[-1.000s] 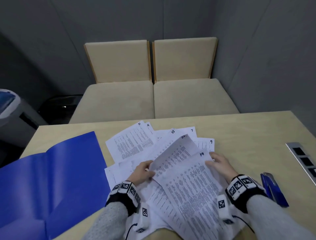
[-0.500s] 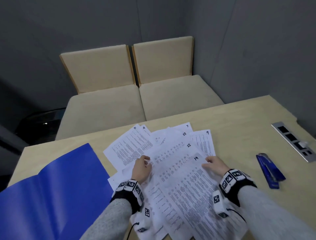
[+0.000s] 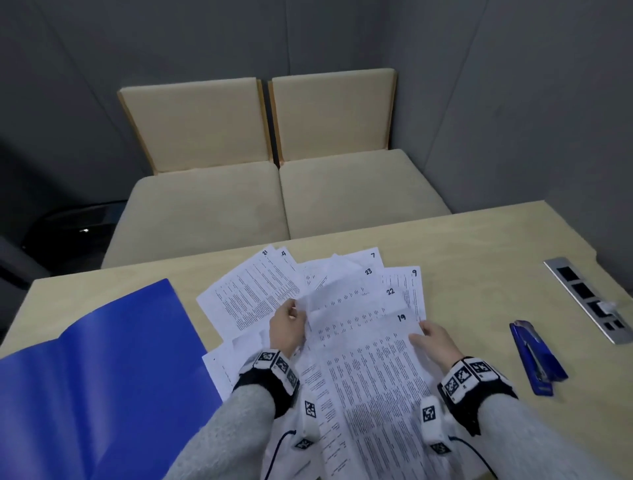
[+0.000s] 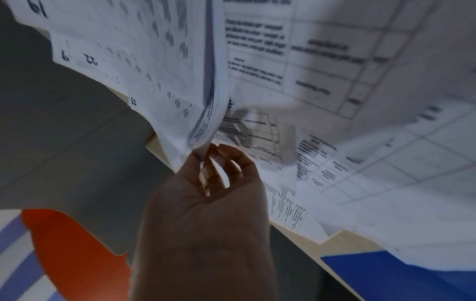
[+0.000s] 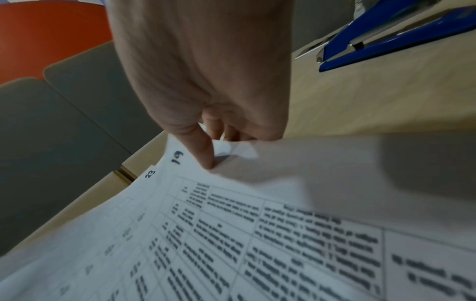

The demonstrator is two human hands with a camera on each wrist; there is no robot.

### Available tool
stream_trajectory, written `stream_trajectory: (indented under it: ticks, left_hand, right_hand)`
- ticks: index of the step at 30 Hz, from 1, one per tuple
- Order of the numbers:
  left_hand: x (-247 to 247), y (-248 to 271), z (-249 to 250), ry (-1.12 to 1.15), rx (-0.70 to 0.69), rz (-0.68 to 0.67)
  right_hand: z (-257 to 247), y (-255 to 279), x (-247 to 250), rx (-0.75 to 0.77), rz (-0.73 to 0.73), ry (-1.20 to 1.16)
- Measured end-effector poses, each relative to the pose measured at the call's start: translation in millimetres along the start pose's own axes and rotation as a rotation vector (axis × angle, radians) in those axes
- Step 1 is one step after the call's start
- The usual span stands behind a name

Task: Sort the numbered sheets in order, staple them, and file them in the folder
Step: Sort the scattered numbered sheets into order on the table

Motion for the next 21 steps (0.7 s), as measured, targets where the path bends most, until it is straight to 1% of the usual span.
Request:
stream_trajectory:
  ticks: [1, 3, 5, 7, 9, 11, 13, 17, 18, 19, 20, 21]
  left_hand:
    - [-0.6, 5.0, 3.3, -0.003, -0.066, -0.006]
    - [-6.9, 22.1, 8.2, 0.041, -0.105, -0.091]
    - [-16.7, 42.3, 11.0, 0.080, -0.073, -0.232]
    - [-25.5, 54.4, 1.3, 0.108, -0.009, -0.345]
    - [-26.4, 62.4, -2.3, 0.162, 0.035, -0.383]
    - [-27.7, 69.4, 1.1, 0.165, 0.046, -0.411]
    - [-28.3, 75.0, 9.6, 0.127, 0.026, -0.439]
    - [-39.0, 88.9, 22.8, 0.073, -0.005, -0.574]
    - [-41.2, 90.1, 23.8, 0.058, -0.006, -0.579]
    - [-41.4, 88.0, 23.4, 0.027, -0.007, -0.550]
    - [-38.0, 82.5, 21.1, -0.062, -0.022, -0.480]
    - [-30.1, 74.6, 16.7, -0.229, -0.058, -0.378]
  right_hand:
    - [-1.2, -0.7, 4.4, 0.002, 0.038, 0.000]
    - [-4.4, -1.3, 7.5, 0.005, 0.054, -0.061]
    - [-5.4, -6.6, 4.8, -0.002, 0.009, -0.117]
    - [-6.3, -12.1, 0.5, 0.002, -0.028, -0.092]
    - [-8.3, -17.7, -1.8, 0.023, -0.052, -0.080]
    - [-12.2, -19.9, -2.0, 0.017, -0.090, -0.090]
    - [-10.8, -22.5, 0.1, 0.005, -0.151, -0.093]
    - [6.6, -27.8, 8.0, -0.057, -0.266, -0.048]
    - [9.4, -29.9, 14.4, -0.058, -0.255, -0.043]
    - [11.2, -30.2, 22.8, -0.058, -0.231, -0.025]
    - [14.2, -33.2, 31.2, -0.045, -0.193, -0.008]
    - [18.3, -35.1, 40.0, -0.036, -0.170, 0.008]
Point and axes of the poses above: each hand's wrist, its own y-axis away from the middle knuckle, its own x-axis out of the back of the hand, z = x × y, the point moved 9 cm from there along -y, towards the middle knuckle, and after that the axes turned 10 degrees about z, right-handed, at the moved point
